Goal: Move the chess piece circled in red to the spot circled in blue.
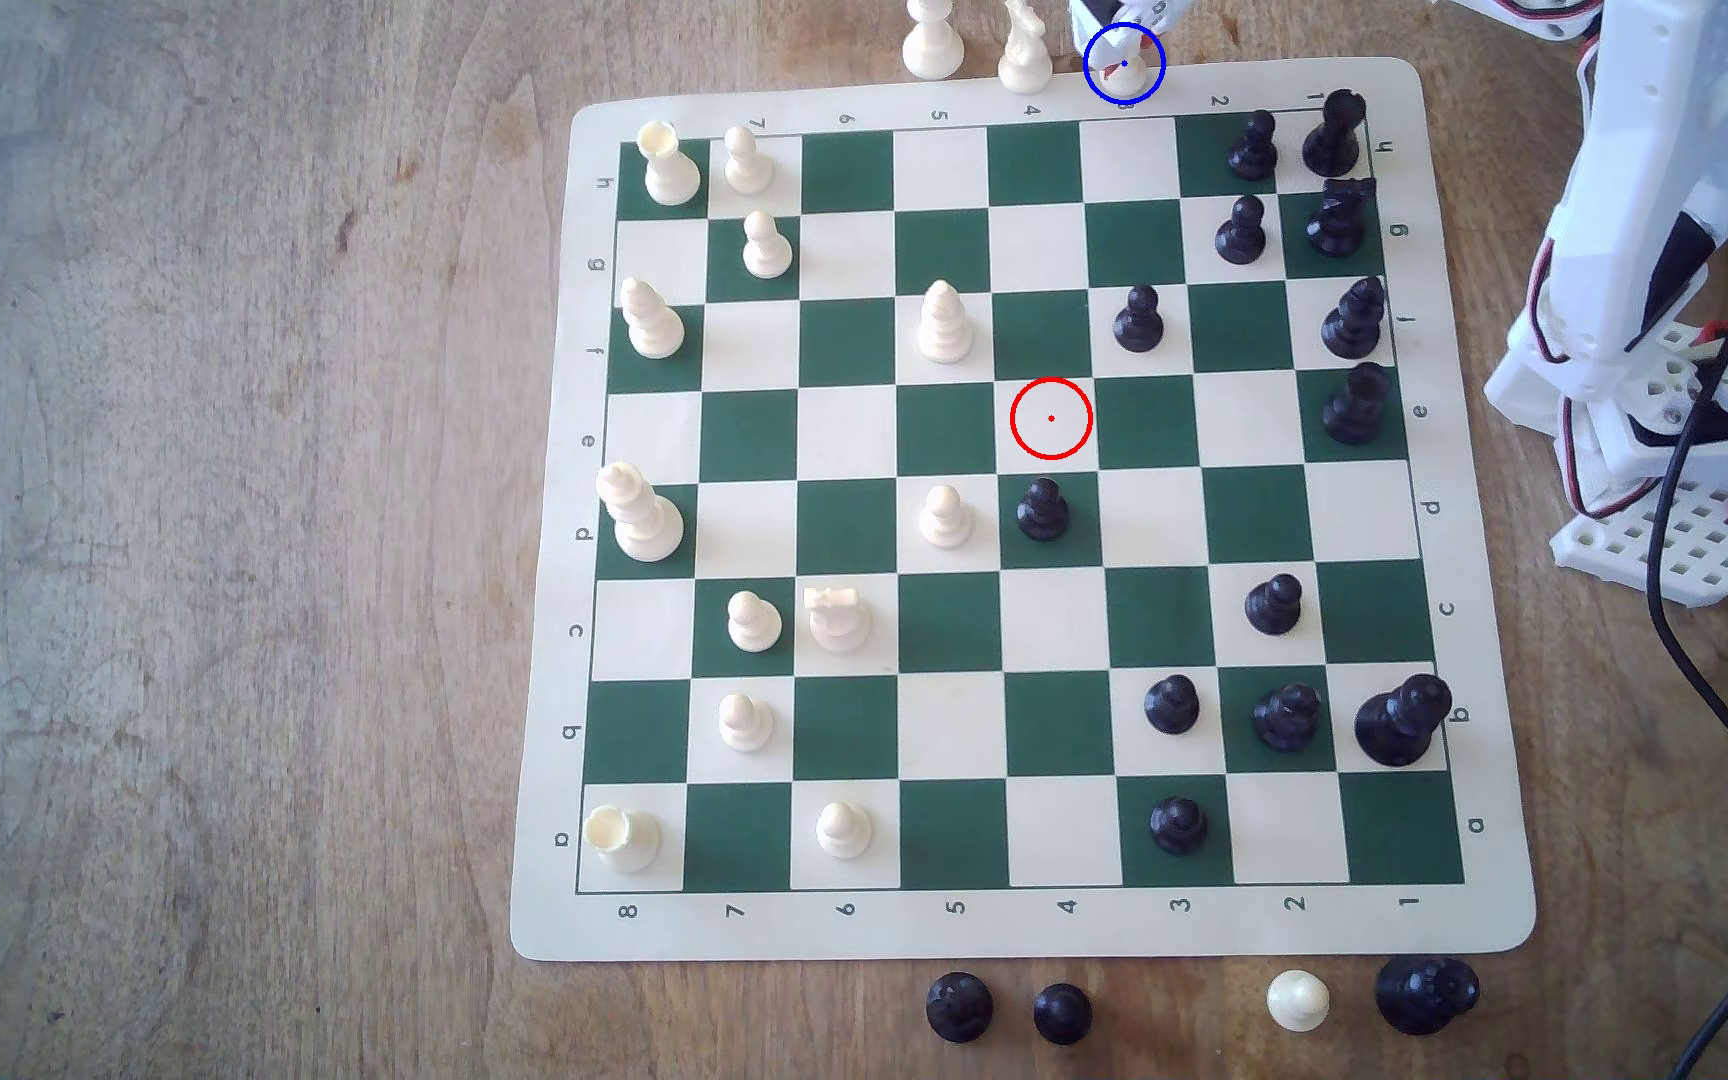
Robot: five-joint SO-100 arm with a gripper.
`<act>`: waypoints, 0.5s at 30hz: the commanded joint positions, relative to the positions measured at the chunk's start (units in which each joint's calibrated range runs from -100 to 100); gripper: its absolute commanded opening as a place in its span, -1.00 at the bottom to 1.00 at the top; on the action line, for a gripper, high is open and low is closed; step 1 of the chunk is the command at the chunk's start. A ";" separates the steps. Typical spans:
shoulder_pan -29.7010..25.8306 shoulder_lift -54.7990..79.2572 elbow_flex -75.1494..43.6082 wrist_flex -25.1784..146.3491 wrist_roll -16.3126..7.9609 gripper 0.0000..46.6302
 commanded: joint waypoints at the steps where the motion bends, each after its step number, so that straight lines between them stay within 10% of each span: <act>1: 0.87 -0.50 -4.73 -1.13 0.63 -0.98; 15: 0.64 0.18 -5.00 -1.95 0.59 -0.98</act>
